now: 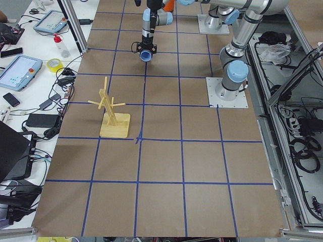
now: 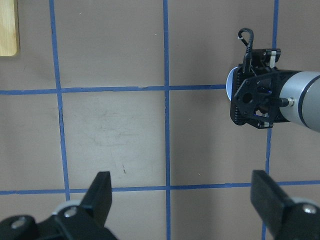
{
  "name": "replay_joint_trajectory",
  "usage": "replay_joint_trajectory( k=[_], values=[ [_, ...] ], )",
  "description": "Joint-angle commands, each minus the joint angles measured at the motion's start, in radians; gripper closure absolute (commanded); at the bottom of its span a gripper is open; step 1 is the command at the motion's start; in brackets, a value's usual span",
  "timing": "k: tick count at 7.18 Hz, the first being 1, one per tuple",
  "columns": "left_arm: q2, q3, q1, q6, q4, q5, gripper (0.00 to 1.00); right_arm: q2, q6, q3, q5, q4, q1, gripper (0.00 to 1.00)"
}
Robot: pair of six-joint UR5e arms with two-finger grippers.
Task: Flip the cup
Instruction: 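Lay the cup on its side and open the right gripper, then raise the right gripper away while the left gripper reaches toward the cup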
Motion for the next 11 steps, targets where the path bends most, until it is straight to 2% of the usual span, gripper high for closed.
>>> replay_joint_trajectory(
  k=[1,4,6,9,10,11],
  values=[
    [0.000,0.000,0.000,0.000,0.000,0.000,0.00,-0.004,0.030,-0.002,0.020,0.002,0.000,0.00],
    [0.000,0.000,0.000,0.000,0.000,0.000,0.00,-0.046,0.031,-0.006,0.015,0.032,-0.006,0.00],
    [0.000,-0.001,-0.001,0.000,0.011,0.000,0.00,-0.131,0.060,-0.016,0.015,0.108,-0.044,0.00],
    [-0.023,-0.017,0.005,0.024,0.021,-0.006,0.00,-0.252,0.172,-0.016,0.017,0.272,-0.168,0.00],
    [-0.038,-0.049,0.011,0.025,0.058,-0.015,0.00,-0.295,0.250,-0.011,0.015,0.323,-0.202,0.00],
    [-0.073,-0.110,0.012,0.043,0.152,-0.015,0.00,-0.341,0.343,-0.010,0.015,0.399,-0.237,0.00]
  ],
)
